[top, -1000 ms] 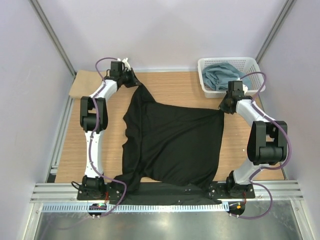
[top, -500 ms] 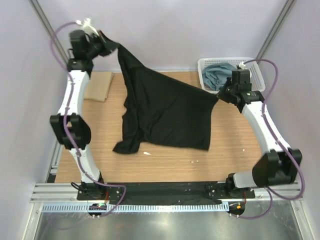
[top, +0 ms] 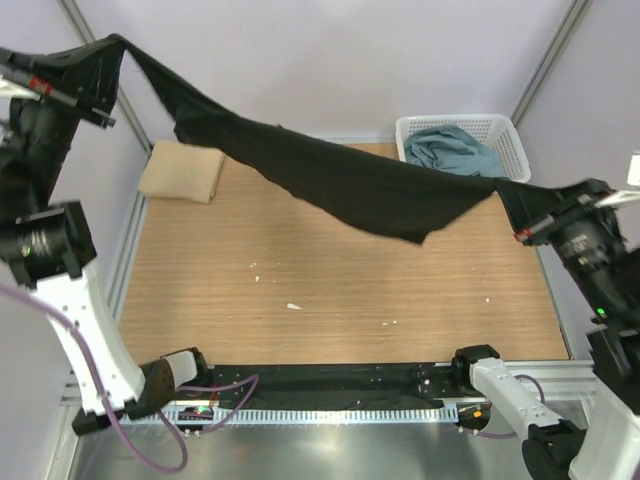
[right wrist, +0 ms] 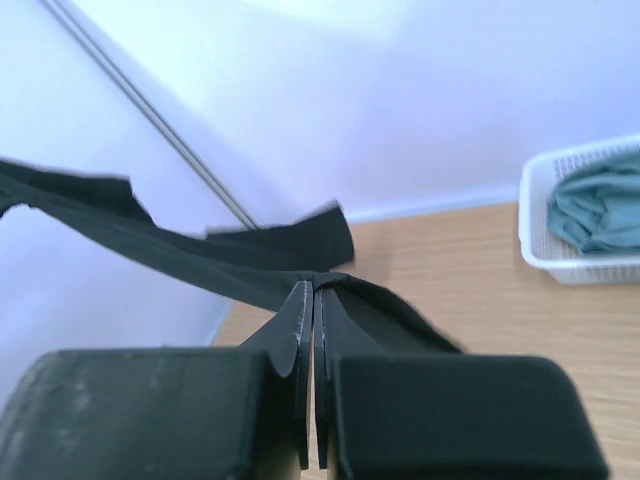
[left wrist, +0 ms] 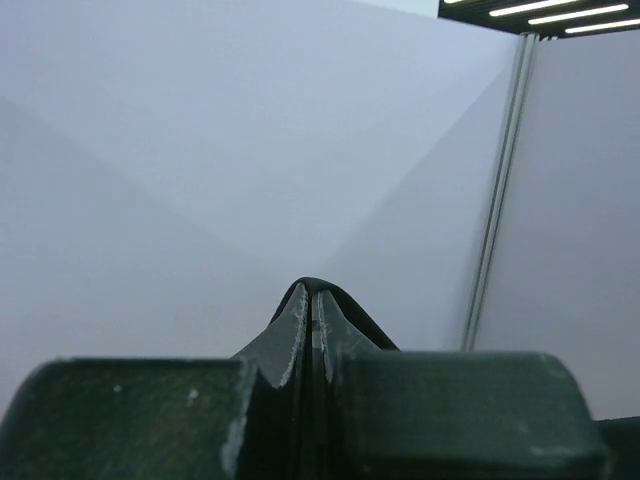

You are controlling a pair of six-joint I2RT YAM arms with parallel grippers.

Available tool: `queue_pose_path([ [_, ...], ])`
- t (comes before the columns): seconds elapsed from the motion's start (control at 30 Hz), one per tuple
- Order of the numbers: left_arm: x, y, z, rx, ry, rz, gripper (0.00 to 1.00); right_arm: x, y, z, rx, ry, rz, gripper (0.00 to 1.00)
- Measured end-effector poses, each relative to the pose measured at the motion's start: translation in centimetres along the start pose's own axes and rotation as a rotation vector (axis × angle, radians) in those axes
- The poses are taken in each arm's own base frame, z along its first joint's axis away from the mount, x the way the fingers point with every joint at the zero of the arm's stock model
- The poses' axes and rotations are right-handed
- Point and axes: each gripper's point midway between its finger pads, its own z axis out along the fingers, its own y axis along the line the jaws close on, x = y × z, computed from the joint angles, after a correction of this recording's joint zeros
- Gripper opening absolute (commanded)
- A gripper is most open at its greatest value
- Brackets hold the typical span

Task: Fold and stack the t-shirts
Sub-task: Flatten the tshirt out

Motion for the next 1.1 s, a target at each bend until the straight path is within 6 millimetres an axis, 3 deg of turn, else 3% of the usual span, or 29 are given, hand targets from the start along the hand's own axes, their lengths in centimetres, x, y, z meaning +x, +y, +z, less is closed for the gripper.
queue_pose_path([
  [0.13,-5.2,-4.8,-2.8,0.016,-0.1,0.127,0.0,-2.3,2.2,-3.1,-0.047,-0.052,-0.01,0.01],
  [0.27,-7.9,-6.3,-4.0,-0.005,-0.163,0.198,0.0,-1.4,1.5,-2.7,-0.021,-0.011,-0.002,0.01],
  [0.37,-7.3,-5.1,-3.4,-0.028,-0.146,0.194,0.0,0.4,-0.3,-0.5,0.046,0.056,0.015,0.01],
  [0.43,-5.9,-3.4,-2.1,-0.036,-0.113,0.168,0.0,2.0,-2.3,1.5,0.115,0.108,0.029,0.01],
  [0.53,-1.6,0.2,0.7,-0.017,-0.025,0.086,0.0,4.8,-6.2,5.1,0.26,0.187,0.047,0.01],
  [0.6,2.8,3.3,3.0,0.007,0.055,-0.003,0.0,6.5,-8.9,7.3,0.357,0.221,0.044,0.01],
  [0.7,11.6,7.7,5.9,0.046,0.203,-0.156,0.0,9.4,-13.1,10.6,0.483,0.265,0.025,0.01],
  [0.77,19.7,11.2,7.6,0.046,0.325,-0.274,0.0,12.4,-16.5,13.1,0.563,0.303,0.003,0.01],
  [0.83,30.1,14.5,8.1,0.017,0.473,-0.405,0.0,16.5,-20.2,14.9,0.644,0.376,-0.022,0.01],
  [0.93,44.6,17.4,6.3,-0.047,0.68,-0.561,0.0,22.7,-25.1,16.8,0.729,0.518,-0.06,0.01],
  [1.03,55.8,18.6,3.1,-0.117,0.839,-0.676,0.0,27.1,-28.8,18.7,0.773,0.615,-0.107,0.01],
  [1.1,61.0,19.2,1.4,-0.148,0.907,-0.728,0.0,29.6,-31.0,19.5,0.8,0.671,-0.143,0.01],
])
